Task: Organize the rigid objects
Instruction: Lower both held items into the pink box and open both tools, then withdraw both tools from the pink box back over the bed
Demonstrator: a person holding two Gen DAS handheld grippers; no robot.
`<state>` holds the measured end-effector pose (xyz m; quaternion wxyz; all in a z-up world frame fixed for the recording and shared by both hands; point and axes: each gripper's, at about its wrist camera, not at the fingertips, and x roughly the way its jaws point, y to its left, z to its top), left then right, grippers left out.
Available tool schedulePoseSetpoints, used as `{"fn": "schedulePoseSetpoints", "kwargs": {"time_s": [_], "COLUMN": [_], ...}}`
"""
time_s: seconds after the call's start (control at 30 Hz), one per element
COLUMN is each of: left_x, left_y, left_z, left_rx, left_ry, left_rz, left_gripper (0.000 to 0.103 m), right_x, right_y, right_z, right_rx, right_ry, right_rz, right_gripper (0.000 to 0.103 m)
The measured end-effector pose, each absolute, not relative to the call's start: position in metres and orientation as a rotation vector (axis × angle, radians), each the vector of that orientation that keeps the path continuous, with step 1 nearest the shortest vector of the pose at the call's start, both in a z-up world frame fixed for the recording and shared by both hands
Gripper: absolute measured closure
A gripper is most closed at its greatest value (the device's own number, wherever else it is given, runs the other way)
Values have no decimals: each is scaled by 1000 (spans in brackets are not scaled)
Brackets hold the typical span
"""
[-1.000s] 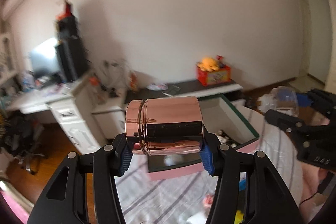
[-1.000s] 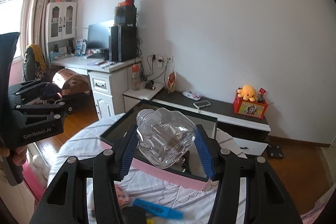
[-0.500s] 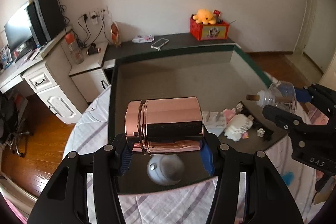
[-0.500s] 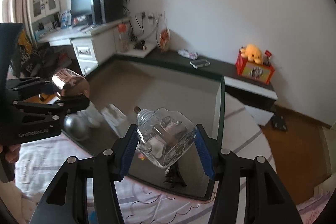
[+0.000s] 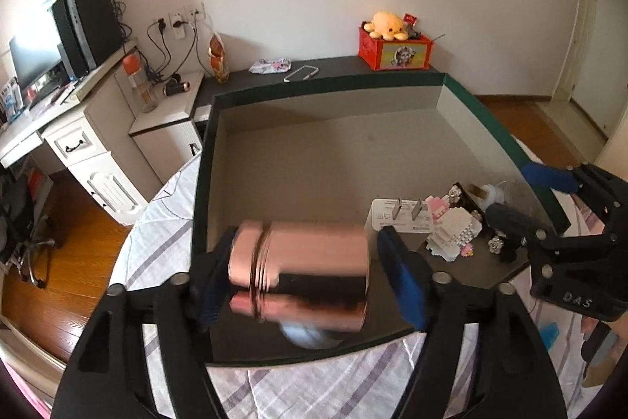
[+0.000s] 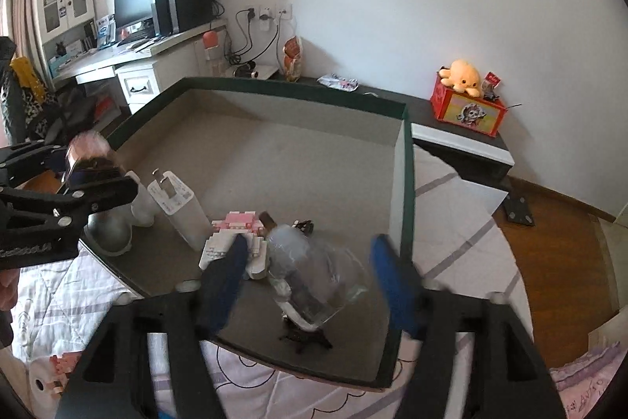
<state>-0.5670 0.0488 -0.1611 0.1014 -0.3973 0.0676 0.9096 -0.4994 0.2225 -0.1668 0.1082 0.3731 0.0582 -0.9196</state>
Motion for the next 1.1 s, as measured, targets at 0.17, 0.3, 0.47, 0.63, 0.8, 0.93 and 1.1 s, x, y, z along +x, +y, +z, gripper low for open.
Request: {"fn": "schedulePoseSetpoints", "kwargs": {"time_s": [0.17,0.3,0.47,0.63,0.8,0.93,1.1], "left_x": [-543,-504,-442,-383,-326,-288,-254], "left_y": [36,23,10,-3,-11,-13,-14], "left_z": [-140,-113,-82,-63,-55,-53,-52], "left_rx": [-1107,-981,-827,-709,-624,-577,-533], "left_ry": [129,120,130,118,114,128,209], "left_rz": [2721,2801,2897,2974,3026,3040,3056], "left_gripper": [14,1,0,0,0,0,0], "right_x": [-484,-462,-410,-355,-299,-268,-238], "right_y": [224,224,222,215,209,204,201], "right_z": [-150,-126,-91,-69,-53,-49,-53], "right_rx": [1036,956,791,652,508,455,434], "right_ry": [151,128,109,149,163,180,169], "right_rz": [-2720,-2753,-2800,-2824,-2853,-2885,-2918], "right_gripper": [26,23,21,19,0,0,0]}}
